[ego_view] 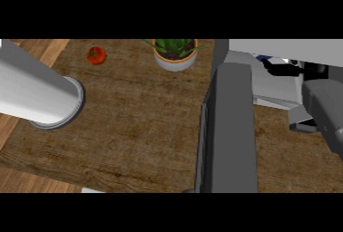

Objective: Pick up the milk, place it into the microwave and close the microwave

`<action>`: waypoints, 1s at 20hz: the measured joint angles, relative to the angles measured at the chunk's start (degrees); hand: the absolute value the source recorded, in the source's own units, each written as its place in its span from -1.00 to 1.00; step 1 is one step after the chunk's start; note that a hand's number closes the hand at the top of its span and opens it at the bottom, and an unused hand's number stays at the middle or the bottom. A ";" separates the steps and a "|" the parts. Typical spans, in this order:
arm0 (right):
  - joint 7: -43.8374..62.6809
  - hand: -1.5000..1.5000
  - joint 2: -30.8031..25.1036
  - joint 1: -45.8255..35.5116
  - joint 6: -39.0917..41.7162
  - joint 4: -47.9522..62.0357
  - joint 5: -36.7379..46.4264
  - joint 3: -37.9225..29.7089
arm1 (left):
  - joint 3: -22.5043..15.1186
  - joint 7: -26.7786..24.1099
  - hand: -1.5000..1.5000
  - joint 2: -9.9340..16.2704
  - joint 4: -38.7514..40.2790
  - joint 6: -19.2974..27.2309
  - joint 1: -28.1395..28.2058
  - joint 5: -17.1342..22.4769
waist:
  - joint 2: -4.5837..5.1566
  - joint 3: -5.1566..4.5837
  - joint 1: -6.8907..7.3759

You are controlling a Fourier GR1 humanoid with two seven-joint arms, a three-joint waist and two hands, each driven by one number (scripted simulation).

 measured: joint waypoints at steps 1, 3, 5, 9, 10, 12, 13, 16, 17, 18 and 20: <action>-0.05 1.00 -0.14 0.01 0.08 0.02 -0.02 -0.05 | 0.06 0.10 -1.00 0.26 0.09 -0.07 -0.06 -0.12 | 0.00 0.01 0.09; -0.15 1.00 -0.32 -0.14 0.03 -0.01 -0.04 -0.15 | 0.03 0.10 -1.00 0.41 0.48 -0.19 -0.37 -0.45 | 0.07 -0.01 0.21; -0.27 1.00 -0.51 0.06 0.10 0.14 0.01 -0.17 | 0.12 -0.01 -1.00 0.54 0.75 -0.34 -0.61 -0.72 | 0.10 -0.01 0.35; -0.20 -1.00 0.52 -1.00 -0.49 -0.13 -0.51 -0.75 | 0.03 0.05 -1.00 0.83 1.13 -0.45 -1.15 -1.38 | -0.07 0.00 0.73; -0.53 -1.00 0.98 -1.57 0.91 -0.29 -0.90 -1.06 | -0.01 0.05 -1.00 0.88 1.21 -0.44 -1.34 -1.57 | -0.18 0.02 0.72; -0.53 -1.00 2.32 -2.64 2.96 -0.09 -0.78 -0.81 | -0.22 0.10 -1.00 1.07 1.67 -0.55 -1.84 -1.88 | -0.22 -0.06 1.01; -0.08 -1.00 2.66 -3.00 3.64 0.27 -0.30 -0.32 | -0.41 0.15 -1.00 1.03 1.76 -0.56 -1.95 -2.09 | -0.25 -0.12 1.17; 1.73 -1.00 3.97 -4.42 4.24 1.20 1.34 1.32 | -0.71 0.26 -1.00 1.38 2.30 -0.66 -2.76 -2.75 | -0.40 -0.28 1.28; 2.28 -1.00 4.50 -4.84 3.90 1.40 1.74 1.71 | -0.97 0.28 -1.00 1.24 2.49 -0.73 -2.82 -3.04 | -0.44 -0.32 1.36; 3.06 -1.00 4.93 -5.36 3.36 1.60 2.16 2.10 | -1.15 0.27 -1.00 1.12 2.69 -0.84 -2.86 -3.30 | -0.50 -0.37 1.47; 4.72 -1.00 6.03 -6.55 2.25 1.90 2.62 2.50 | -1.19 0.35 -1.00 1.34 3.17 -0.95 -3.14 -3.66 | -0.74 -0.43 1.37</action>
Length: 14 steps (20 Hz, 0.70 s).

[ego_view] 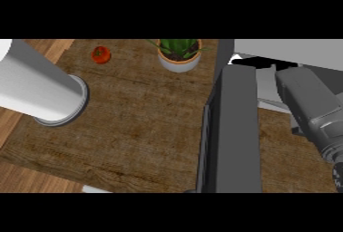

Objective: Pick up the milk, place it into the microwave and close the microwave

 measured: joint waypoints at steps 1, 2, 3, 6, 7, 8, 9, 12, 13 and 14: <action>0.65 -1.00 0.85 -0.50 -0.86 0.08 0.12 0.10 | -0.20 -0.06 -1.00 -0.05 0.21 -0.02 -0.34 -0.20 | -0.07 -0.03 -0.13; 1.37 -1.00 1.55 -1.07 -1.56 0.15 0.26 0.22 | -0.42 -0.02 -1.00 -0.15 0.39 -0.01 -0.47 -0.29 | -0.16 -0.04 -0.17; 1.95 -1.00 2.15 -1.53 -2.21 0.18 0.30 0.24 | -0.51 0.04 -1.00 -0.08 0.45 -0.04 -0.59 -0.43 | -0.23 -0.05 -0.20; 3.02 -1.00 3.39 -2.82 -4.14 0.06 0.91 0.66 | -0.92 -0.05 -1.00 -0.41 1.19 -0.24 -0.83 -1.25 | -0.46 -0.09 -0.83; 3.23 -1.00 3.75 -3.25 -4.82 0.03 1.38 1.01 | -1.04 0.05 -1.00 -0.32 1.24 -0.35 -0.86 -1.43 | -0.53 -0.10 -0.98; 2.89 -1.00 3.96 -3.35 -5.00 -0.14 1.58 1.12 | -1.17 0.10 -1.00 -0.39 1.40 -0.34 -0.89 -1.67 | -0.50 -0.08 -1.17; 2.60 -1.00 4.24 -3.43 -5.30 -0.27 1.74 1.18 | -1.18 0.01 -1.00 -0.43 1.77 -0.55 -0.86 -1.79 | -0.53 -0.07 -1.41; 2.21 -1.00 4.93 -3.47 -6.27 -0.51 1.74 0.89 | -1.91 -0.19 -1.00 -1.09 2.45 -1.08 -0.80 -2.66 | -0.51 -0.03 -2.20; 2.22 -1.00 5.22 -3.48 -6.88 -0.59 1.61 0.64 | -1.98 -0.14 -1.00 -1.12 2.60 -1.15 -0.70 -2.85 | -0.55 -0.01 -2.39; 1.82 -1.00 5.34 -3.31 -7.34 -0.84 1.35 0.29 | -2.18 -0.16 -1.00 -1.29 2.79 -1.32 -0.62 -3.03 | -0.57 0.00 -2.64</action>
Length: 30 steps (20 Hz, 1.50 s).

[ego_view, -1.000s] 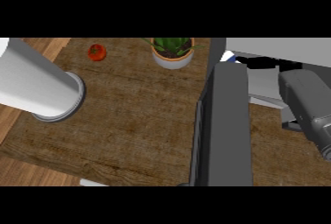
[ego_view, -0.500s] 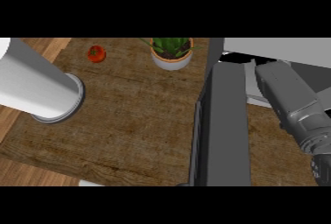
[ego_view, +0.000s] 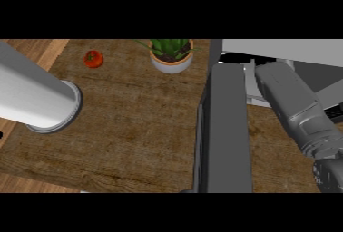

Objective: Pick up the milk, place it into the microwave and close the microwave

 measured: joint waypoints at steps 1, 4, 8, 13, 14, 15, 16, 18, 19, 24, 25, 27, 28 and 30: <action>-0.17 -1.00 0.13 0.15 -0.47 -0.14 -0.28 -0.38 | -0.35 0.00 -1.00 -0.34 -0.06 -0.29 0.41 -0.18 | -0.06 0.01 -0.09; -0.54 -1.00 0.84 0.47 -1.76 -0.56 -1.21 -1.53 | -1.18 -0.17 -1.00 -1.25 0.39 -0.78 0.79 -1.22 | -0.28 0.02 -0.87; -1.39 -1.00 0.78 1.29 -0.97 -0.76 -1.70 -2.12 | -2.39 -0.76 -1.00 -2.94 0.80 -1.65 1.62 -3.15 | -0.79 -0.01 -1.88; -3.51 -1.00 -0.53 3.75 2.67 -0.86 -2.33 -2.74 | -3.86 -2.29 -1.00 -5.20 0.89 -3.63 3.03 -5.66 | -1.77 -0.11 -3.24; -3.94 -1.00 -0.85 4.33 3.66 -0.90 -2.59 -2.98 | -4.24 -2.63 -1.00 -5.62 0.96 -4.18 3.29 -5.92 | -1.98 -0.12 -3.61; -4.53 -1.00 -1.33 4.94 4.71 -1.01 -2.87 -3.23 | -4.86 -3.01 -1.00 -6.10 1.03 -4.94 3.52 -6.39 | -2.13 -0.12 -3.91; -4.92 -1.00 -1.09 5.36 5.40 -1.09 -3.13 -3.44 | -5.72 -3.36 -1.00 -6.88 0.75 -5.73 4.10 -6.84 | -2.38 -0.14 -4.24; -5.89 -1.00 -1.07 5.96 8.88 -1.23 -4.11 -4.23 | -7.12 -3.68 -1.00 -7.47 1.73 -6.84 3.58 -7.91 | -2.55 -0.14 -4.89; -6.46 -1.00 -1.19 6.49 11.23 -1.16 -4.52 -4.52 | -7.59 -3.87 -1.00 -7.46 2.26 -7.64 3.52 -8.13 | -2.65 -0.15 -5.14; -10.39 -1.00 -0.72 9.75 22.03 -1.40 -7.19 -6.47 | -11.36 -3.98 -1.00 -8.14 5.10 -11.47 3.39 -10.39 | -3.25 -0.17 -6.68; -11.01 -1.00 -0.38 10.60 23.92 -1.39 -7.76 -6.85 | -11.76 -4.06 -1.00 -8.02 5.82 -12.25 3.27 -10.98 | -3.43 -0.19 -7.02; -12.12 -1.00 1.03 11.97 26.93 -1.52 -8.77 -7.41 | -13.05 -4.05 -1.00 -8.38 6.24 -13.25 3.09 -12.78 | -3.82 -0.23 -7.71; -13.10 -1.00 1.72 13.06 28.50 -1.59 -9.22 -7.65 | -13.66 -4.30 -1.00 -8.75 7.05 -13.64 2.40 -14.02 | -3.92 -0.23 -8.02; -14.16 -1.00 3.29 14.81 30.60 -1.78 -10.05 -8.00 | -15.44 -4.33 -1.00 -9.90 7.29 -13.63 1.30 -16.64 | -4.19 -0.25 -8.56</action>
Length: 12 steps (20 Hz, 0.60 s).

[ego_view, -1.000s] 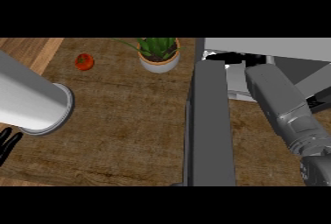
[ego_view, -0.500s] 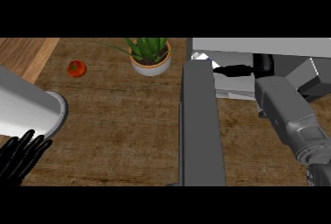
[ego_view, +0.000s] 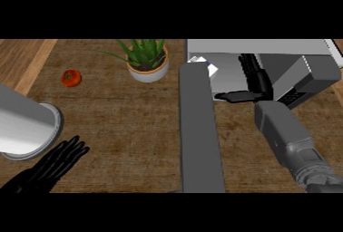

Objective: Pick up the milk, place it into the microwave and close the microwave

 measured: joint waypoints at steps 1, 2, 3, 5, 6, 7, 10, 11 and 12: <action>-0.35 -1.00 0.55 0.82 1.04 -0.34 -0.31 0.01 | -0.28 -1.05 -1.00 -0.46 0.93 -0.42 -0.47 -1.80 | -0.12 -0.01 -0.20; -1.05 -1.00 1.28 1.97 1.99 -0.74 -0.61 0.07 | -0.59 -1.83 -1.00 -0.82 1.22 -0.92 -0.24 -3.18 | -0.30 -0.04 -0.47; -1.36 -1.00 1.75 2.91 2.86 -1.22 -0.88 0.19 | -1.78 -2.83 -1.00 -1.11 1.29 -0.49 -0.07 -5.14 | -0.45 -0.05 -0.74; -2.02 -1.00 3.30 5.11 4.39 -2.13 -1.25 0.69 | -3.16 -4.02 -1.00 -1.50 2.18 0.56 -0.93 -8.03 | -0.74 -0.09 -1.38; -2.49 -1.00 4.09 6.35 4.79 -2.64 -1.27 1.07 | -2.88 -5.38 -1.00 -1.52 3.60 0.24 -1.44 -9.74 | -0.90 -0.12 -1.75; -3.26 -1.00 4.64 8.06 5.24 -3.20 -1.20 1.54 | -3.14 -6.23 -1.00 -1.65 4.60 0.42 -1.95 -10.94 | -1.00 -0.14 -2.02; -4.87 -1.00 5.99 13.06 5.37 -4.66 -0.40 3.27 | -6.47 -8.06 1.00 -1.91 6.09 2.95 -2.91 -14.28 | -1.29 -0.19 -2.82; -5.30 -1.00 6.29 14.81 5.12 -5.25 -0.18 3.77 | -7.23 -9.12 1.00 -1.97 7.12 3.58 -3.30 -15.54 | -1.34 -0.20 -3.04; -6.00 -1.00 6.03 16.89 5.24 -5.89 0.12 4.31 | -7.86 -9.97 1.00 -2.01 7.76 4.10 -3.71 -16.57 | -1.39 -0.21 -3.24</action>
